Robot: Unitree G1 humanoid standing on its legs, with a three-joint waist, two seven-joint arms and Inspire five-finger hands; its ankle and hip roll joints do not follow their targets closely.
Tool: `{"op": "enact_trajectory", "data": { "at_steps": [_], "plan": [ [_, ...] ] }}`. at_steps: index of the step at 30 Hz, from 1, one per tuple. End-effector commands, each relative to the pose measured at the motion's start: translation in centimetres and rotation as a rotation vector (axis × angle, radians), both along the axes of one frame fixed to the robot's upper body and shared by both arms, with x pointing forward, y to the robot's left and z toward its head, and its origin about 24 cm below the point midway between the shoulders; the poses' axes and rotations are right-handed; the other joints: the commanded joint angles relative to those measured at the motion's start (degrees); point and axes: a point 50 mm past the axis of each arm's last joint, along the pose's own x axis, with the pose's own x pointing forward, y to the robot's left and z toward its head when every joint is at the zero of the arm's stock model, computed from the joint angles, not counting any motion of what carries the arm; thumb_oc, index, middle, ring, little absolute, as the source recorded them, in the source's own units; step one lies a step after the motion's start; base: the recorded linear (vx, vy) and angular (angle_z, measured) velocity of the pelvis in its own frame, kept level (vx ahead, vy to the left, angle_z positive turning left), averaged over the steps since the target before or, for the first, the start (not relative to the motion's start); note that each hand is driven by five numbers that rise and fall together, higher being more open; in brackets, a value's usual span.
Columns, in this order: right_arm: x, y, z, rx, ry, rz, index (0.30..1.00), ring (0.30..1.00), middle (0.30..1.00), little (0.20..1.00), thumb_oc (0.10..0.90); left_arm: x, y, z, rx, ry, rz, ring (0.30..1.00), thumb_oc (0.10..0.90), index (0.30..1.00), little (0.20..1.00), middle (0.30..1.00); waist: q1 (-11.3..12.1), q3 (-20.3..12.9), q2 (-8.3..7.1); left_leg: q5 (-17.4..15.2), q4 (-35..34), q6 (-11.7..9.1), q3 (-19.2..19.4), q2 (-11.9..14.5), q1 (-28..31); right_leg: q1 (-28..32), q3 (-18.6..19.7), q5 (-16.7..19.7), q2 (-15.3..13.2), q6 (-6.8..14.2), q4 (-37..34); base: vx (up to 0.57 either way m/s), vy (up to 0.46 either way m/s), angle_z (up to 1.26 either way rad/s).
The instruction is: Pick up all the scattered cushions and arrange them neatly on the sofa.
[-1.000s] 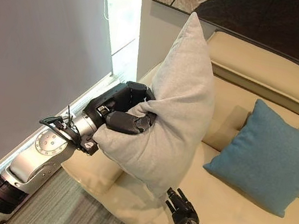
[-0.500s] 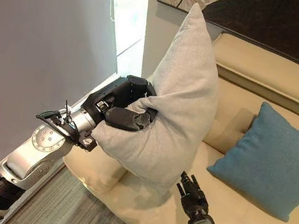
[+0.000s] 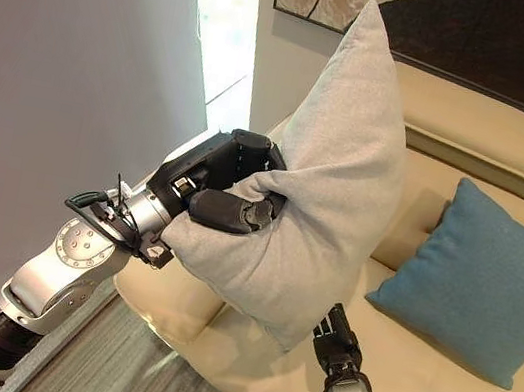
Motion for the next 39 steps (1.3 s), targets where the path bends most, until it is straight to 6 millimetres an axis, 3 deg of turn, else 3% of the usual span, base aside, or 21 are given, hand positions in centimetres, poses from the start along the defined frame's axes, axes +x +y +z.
{"op": "enact_trajectory", "data": {
  "at_steps": [1,10,13,19,20,21,30,39],
  "plan": [
    [4.8,2.4,6.4,0.045,-0.385,0.096,0.900,0.900,0.900,0.900,0.800,-3.6,-0.8,10.6,-0.392,-0.569,-0.212,0.300,0.400,0.300,0.300,0.300,0.37,-6.00,-0.41,-9.51,0.14,-3.19,3.53,1.00,5.41,2.45,-3.21,-3.22,-1.97,4.54,0.29,0.00,0.000,0.00],
    [4.8,3.6,9.8,0.065,-0.590,0.157,0.900,0.900,0.900,0.900,0.800,-2.5,0.5,7.7,-0.456,-0.449,-0.114,0.300,0.400,0.300,0.300,0.300,-0.04,-5.80,-0.79,-9.39,0.14,-3.09,3.74,1.18,5.37,2.17,-3.04,-3.13,-1.80,4.39,0.29,0.00,0.000,0.00],
    [4.7,3.5,11.4,0.068,-0.672,0.147,0.900,0.900,0.900,0.900,0.800,-1.6,1.3,5.6,-0.486,-0.362,-0.032,0.300,0.400,0.300,0.300,0.300,-0.29,-5.70,-1.03,-9.45,0.14,-3.03,3.90,1.27,5.41,1.97,-2.92,-3.06,-1.78,4.31,0.29,0.00,0.001,-0.01],
    [4.2,3.3,13.5,0.076,-0.782,0.137,0.900,0.900,0.900,0.900,0.800,-2.2,2.8,2.7,-0.506,-0.261,0.059,0.300,0.400,0.300,0.300,0.300,0.01,-5.53,-1.30,-9.49,0.14,-2.86,3.89,1.31,5.36,1.89,-2.78,-2.95,-1.75,4.15,0.29,-0.01,0.009,-0.05],
    [4.0,3.5,14.2,0.074,-0.818,0.151,0.455,0.455,0.455,0.455,0.504,-2.2,3.0,1.6,-0.512,-0.219,0.084,0.300,0.400,0.300,0.300,0.300,0.05,-5.44,-1.42,-9.48,0.14,-2.82,3.98,1.31,5.36,1.86,-2.79,-2.91,-1.76,4.10,0.29,0.00,0.000,0.00],
    [4.0,3.6,14.5,0.067,-0.832,0.160,0.300,0.300,0.300,0.300,0.400,-2.1,3.1,1.0,-0.516,-0.193,0.102,0.300,0.400,0.300,0.300,0.300,0.07,-5.44,-1.51,-9.47,0.14,-2.79,3.98,1.33,5.36,1.84,-2.71,-2.88,-1.76,4.06,0.29,0.00,0.000,0.00],
    [3.5,3.4,15.7,-0.001,-0.881,0.203,0.300,0.300,0.300,0.300,0.400,-1.8,3.8,-2.6,-0.532,-0.057,0.209,0.300,0.400,0.300,0.300,0.300,0.10,-5.33,-1.89,-9.45,0.14,-2.71,4.48,1.66,5.45,1.58,-2.60,-2.63,-1.88,4.04,0.29,0.00,0.000,0.00],
    [3.3,2.4,13.7,-0.117,-0.758,0.234,0.300,0.300,0.300,0.300,0.400,-1.5,4.0,-4.0,-0.515,-0.004,0.266,0.300,0.400,0.300,0.300,0.300,-0.10,-5.50,-2.45,-9.40,0.14,-2.79,4.67,1.88,5.52,1.44,-2.36,-2.55,-1.79,3.99,0.29,0.00,0.000,0.00]
  ]
}}
